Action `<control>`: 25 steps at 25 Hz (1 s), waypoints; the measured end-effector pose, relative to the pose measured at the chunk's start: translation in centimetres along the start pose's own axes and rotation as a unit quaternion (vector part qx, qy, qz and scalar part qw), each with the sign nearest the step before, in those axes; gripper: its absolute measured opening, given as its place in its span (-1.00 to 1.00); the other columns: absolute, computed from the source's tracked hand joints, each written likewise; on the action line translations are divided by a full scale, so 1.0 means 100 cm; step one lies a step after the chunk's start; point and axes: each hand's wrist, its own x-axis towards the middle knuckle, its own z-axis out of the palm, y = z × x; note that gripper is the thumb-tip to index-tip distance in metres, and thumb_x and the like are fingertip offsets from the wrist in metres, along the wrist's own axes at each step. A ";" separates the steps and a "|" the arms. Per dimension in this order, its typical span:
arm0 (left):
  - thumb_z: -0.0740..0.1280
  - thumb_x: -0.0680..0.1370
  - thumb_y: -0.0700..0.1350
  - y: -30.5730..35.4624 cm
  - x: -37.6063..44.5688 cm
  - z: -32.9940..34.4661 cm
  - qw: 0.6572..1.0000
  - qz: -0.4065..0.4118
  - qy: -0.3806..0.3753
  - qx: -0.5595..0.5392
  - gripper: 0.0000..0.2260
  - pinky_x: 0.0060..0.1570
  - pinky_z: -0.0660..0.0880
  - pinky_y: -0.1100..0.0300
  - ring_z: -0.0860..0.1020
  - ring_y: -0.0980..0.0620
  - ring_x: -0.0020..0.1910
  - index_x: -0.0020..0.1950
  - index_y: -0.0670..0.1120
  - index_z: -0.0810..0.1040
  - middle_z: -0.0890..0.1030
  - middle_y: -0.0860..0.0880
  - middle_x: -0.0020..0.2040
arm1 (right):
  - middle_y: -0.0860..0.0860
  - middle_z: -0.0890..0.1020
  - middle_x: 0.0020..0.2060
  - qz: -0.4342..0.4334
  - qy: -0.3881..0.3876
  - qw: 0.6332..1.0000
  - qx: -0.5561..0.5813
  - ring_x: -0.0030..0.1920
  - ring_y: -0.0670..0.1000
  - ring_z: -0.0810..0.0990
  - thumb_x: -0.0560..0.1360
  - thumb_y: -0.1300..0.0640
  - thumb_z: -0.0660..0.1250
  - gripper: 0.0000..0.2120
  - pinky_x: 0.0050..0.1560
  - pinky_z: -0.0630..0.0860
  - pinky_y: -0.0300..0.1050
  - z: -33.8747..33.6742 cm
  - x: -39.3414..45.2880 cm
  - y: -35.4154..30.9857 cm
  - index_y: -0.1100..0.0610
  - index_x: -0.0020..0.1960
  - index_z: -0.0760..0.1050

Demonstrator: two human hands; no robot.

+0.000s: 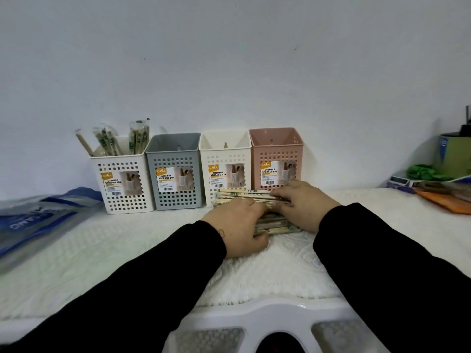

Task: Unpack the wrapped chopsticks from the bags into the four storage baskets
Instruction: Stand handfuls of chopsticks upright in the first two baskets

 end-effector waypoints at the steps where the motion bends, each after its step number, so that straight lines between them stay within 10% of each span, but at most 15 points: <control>1: 0.23 0.51 0.16 0.001 0.000 -0.001 1.000 -0.005 -0.007 0.004 -0.57 0.11 0.44 0.11 0.47 -0.04 0.14 0.30 -0.03 0.45 0.52 -0.05 0.13 | 0.01 0.45 0.30 0.003 -0.004 1.000 0.000 0.35 0.07 0.34 0.55 -0.11 0.19 -0.58 0.36 0.29 0.09 0.000 0.000 -0.001 -0.06 0.38 0.41; 9: 0.35 0.46 0.06 0.004 0.004 -0.018 0.997 -0.029 -0.075 0.018 -0.79 -0.18 0.50 0.11 0.53 -0.03 -0.13 0.01 -0.02 0.50 0.55 -0.01 -0.09 | -0.03 0.53 0.13 -0.001 -0.032 0.998 0.052 0.19 0.01 0.45 0.42 -0.20 0.35 -0.58 0.26 0.40 0.01 -0.006 0.001 -0.001 -0.09 0.23 0.54; 20: 0.19 0.57 0.03 -0.034 -0.045 -0.031 0.989 -0.048 -0.082 0.110 -0.83 -0.23 0.39 0.14 0.46 -0.03 -0.18 0.11 0.01 0.41 0.58 -0.02 0.00 | 0.12 0.55 0.11 -0.035 -0.120 0.962 -0.242 0.05 0.11 0.56 0.51 0.16 0.25 -0.71 -0.07 0.49 -0.05 -0.017 0.009 -0.037 0.15 0.22 0.39; 25: 0.18 0.60 0.04 -0.077 -0.087 -0.043 0.989 -0.147 0.001 0.009 -0.89 -0.29 0.33 0.16 0.44 0.03 -0.25 -0.05 0.04 0.35 0.50 0.04 -0.17 | 0.11 0.58 0.10 0.017 -0.090 0.988 -0.128 -0.02 0.11 0.56 0.53 0.20 0.17 -0.78 -0.11 0.45 -0.11 -0.030 0.011 -0.047 0.12 0.17 0.36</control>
